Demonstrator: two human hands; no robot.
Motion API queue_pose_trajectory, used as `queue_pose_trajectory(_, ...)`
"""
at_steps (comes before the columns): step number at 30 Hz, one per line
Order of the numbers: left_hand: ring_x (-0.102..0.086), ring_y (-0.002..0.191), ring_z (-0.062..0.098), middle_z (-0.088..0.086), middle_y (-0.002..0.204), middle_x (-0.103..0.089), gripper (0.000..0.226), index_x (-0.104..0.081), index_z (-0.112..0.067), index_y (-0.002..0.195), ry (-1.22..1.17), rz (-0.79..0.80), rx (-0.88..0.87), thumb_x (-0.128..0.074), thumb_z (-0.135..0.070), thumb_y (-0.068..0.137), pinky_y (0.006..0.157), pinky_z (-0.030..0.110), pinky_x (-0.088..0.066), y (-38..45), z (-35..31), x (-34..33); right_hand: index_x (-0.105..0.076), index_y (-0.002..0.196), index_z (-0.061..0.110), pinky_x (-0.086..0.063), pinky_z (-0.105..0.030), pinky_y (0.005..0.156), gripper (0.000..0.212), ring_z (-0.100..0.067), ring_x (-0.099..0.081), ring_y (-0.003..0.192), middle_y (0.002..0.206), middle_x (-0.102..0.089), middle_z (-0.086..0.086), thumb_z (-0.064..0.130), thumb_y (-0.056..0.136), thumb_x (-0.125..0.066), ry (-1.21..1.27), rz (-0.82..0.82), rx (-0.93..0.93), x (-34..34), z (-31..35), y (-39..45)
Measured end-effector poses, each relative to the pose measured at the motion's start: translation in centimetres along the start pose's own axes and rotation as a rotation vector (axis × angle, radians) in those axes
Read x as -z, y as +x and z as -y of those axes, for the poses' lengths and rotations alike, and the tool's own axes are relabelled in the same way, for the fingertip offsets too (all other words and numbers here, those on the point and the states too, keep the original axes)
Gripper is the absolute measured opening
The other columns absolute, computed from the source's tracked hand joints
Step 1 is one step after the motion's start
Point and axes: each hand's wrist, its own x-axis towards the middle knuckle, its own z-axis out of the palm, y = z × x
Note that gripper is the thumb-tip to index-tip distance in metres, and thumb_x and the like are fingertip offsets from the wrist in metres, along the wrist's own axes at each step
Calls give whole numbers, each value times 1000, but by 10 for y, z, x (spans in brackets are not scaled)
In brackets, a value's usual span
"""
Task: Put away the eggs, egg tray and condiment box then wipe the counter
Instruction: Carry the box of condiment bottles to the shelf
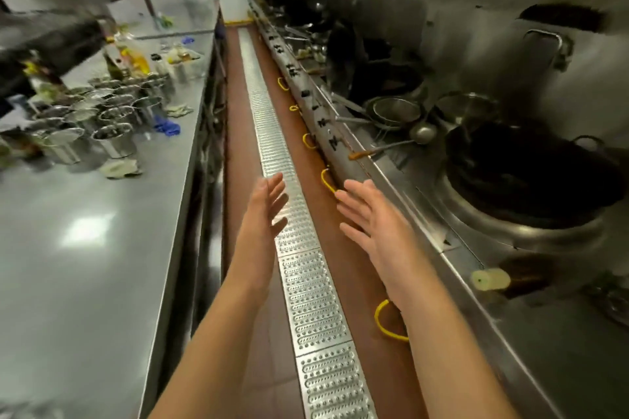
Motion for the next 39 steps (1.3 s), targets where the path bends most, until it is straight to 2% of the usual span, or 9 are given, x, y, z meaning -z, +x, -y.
queue_pose_trajectory(3,-55,127,7,-7,138,-60,65,-52,-25,141,10,-117,43,-29,-62,93,115,40,-36,5,3,12,-58,131,24,-49,-31,100,42,-4,-63,112,123,-68,6,46,98,-48,19,85,-86,-14,-11,25)
queue_pose_trajectory(6,-57,125,8,-7,135,-62,75,-55,-25,138,-26,-255,48,-33,-68,81,114,41,-37,22,4,34,-58,132,23,-51,-29,97,42,-5,-63,112,122,-68,5,45,98,-49,17,180,-145,-30,-18,54)
queue_pose_trajectory(10,-58,124,7,-8,135,-62,76,-56,-28,138,-43,-330,39,-36,-71,79,111,39,-40,59,8,64,-63,111,34,-50,-34,102,20,-8,-63,115,123,-69,2,41,100,-48,13,228,-180,-57,-28,102)
queue_pose_trajectory(13,-57,124,4,-11,135,-62,76,-57,-32,136,-45,-357,22,-38,-79,81,109,36,-42,100,18,87,-63,122,26,-49,-36,103,31,-9,-63,115,123,-69,1,41,100,-48,-7,246,-194,-82,-38,143)
queue_pose_trajectory(18,-59,122,3,-10,134,-62,74,-57,-30,136,-93,-345,14,-35,-79,85,108,35,-43,193,27,132,-62,122,25,-51,-30,96,35,-8,-62,116,122,-68,3,46,97,-47,-92,261,-179,-135,-37,222)
queue_pose_trajectory(26,-59,120,0,-15,131,-63,71,-57,-33,134,-120,-220,-13,-31,-74,82,100,29,-45,340,14,178,-58,134,23,-49,-36,103,60,-7,-64,115,124,-69,4,57,85,-55,-141,206,-78,-210,-19,337)
queue_pose_trajectory(32,-59,121,1,-15,132,-64,68,-59,-36,133,-126,-237,0,-32,-73,83,104,32,-44,410,20,206,-54,138,20,-47,-37,105,50,-10,-61,118,128,-66,3,48,97,-46,-155,214,-114,-244,-25,417)
queue_pose_trajectory(37,-57,124,2,-11,138,-59,66,-56,-35,134,-87,-279,26,-30,-74,89,110,36,-42,480,26,221,-58,132,24,-53,-26,92,42,-5,-63,115,124,-68,5,47,98,-46,-121,251,-140,-264,-34,499)
queue_pose_trajectory(39,-56,124,1,-13,138,-59,70,-55,-35,136,-57,-290,29,-30,-76,84,108,33,-42,512,26,223,-59,129,24,-52,-29,94,39,-6,-63,114,124,-68,4,46,99,-45,-99,274,-150,-273,-38,536)
